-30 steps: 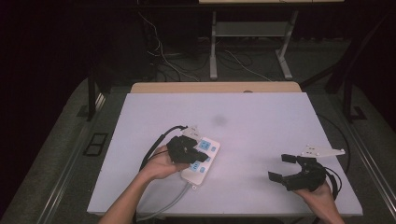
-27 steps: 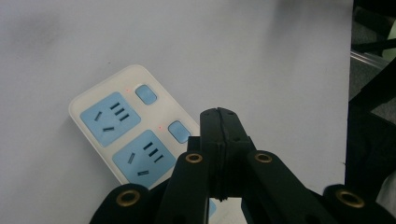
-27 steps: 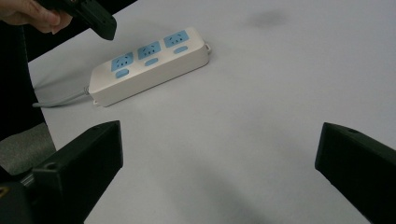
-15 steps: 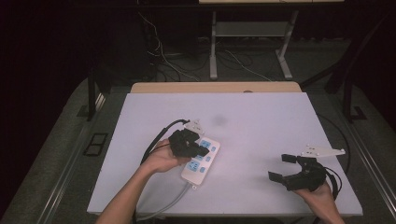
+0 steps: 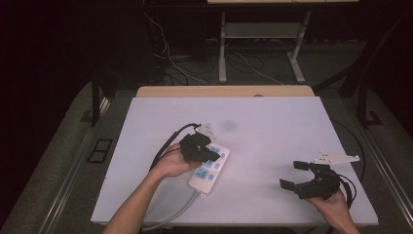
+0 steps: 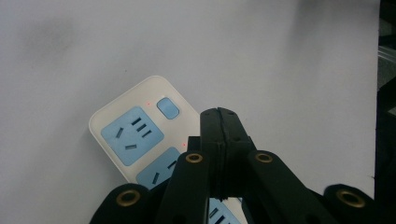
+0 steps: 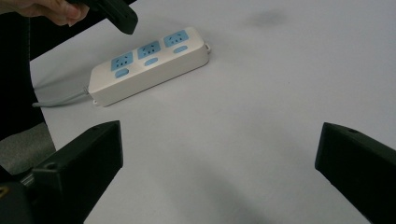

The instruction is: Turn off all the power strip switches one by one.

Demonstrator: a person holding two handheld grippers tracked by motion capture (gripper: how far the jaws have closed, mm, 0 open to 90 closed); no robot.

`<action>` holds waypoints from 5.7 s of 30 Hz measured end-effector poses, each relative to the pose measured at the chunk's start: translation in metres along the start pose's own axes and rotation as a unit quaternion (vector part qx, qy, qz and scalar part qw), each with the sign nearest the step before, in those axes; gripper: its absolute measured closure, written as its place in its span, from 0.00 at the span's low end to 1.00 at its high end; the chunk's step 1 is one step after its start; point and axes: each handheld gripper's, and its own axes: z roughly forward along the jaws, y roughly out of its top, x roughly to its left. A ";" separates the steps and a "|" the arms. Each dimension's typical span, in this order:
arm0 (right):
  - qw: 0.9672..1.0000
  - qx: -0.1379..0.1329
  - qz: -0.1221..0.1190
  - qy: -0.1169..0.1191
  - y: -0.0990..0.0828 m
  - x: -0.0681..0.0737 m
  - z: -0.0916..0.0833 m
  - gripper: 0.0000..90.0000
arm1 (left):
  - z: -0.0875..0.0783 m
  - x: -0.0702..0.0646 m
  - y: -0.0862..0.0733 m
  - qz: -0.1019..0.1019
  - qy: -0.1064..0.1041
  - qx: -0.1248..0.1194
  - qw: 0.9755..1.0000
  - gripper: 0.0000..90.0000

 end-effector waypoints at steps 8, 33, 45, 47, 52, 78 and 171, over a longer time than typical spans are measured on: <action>1.000 0.000 0.000 0.000 0.000 0.000 0.000 0.01 | 0.007 0.003 -0.001 -0.001 0.001 0.006 1.000 0.99; 1.000 0.004 -0.002 0.003 0.000 0.000 0.001 0.01 | 0.030 0.007 -0.009 -0.012 -0.003 0.016 1.000 0.99; 1.000 0.006 -0.002 0.004 0.000 0.000 0.001 0.01 | 0.033 0.009 -0.013 -0.023 -0.010 0.018 1.000 0.99; 1.000 0.006 -0.002 0.003 0.000 0.000 0.001 0.01 | 0.033 0.008 -0.013 -0.025 -0.009 0.018 0.999 0.99; 1.000 0.006 -0.001 0.003 0.000 0.000 0.001 0.01 | 0.034 0.008 -0.013 -0.026 -0.009 0.019 0.999 0.99; 1.000 0.006 -0.002 0.001 0.000 0.000 0.001 0.01 | 0.035 0.008 -0.014 -0.046 -0.005 0.020 0.999 1.00; 1.000 0.005 0.003 -0.002 -0.001 -0.005 -0.001 0.01 | 0.039 0.029 0.022 -0.019 0.012 0.023 0.999 0.99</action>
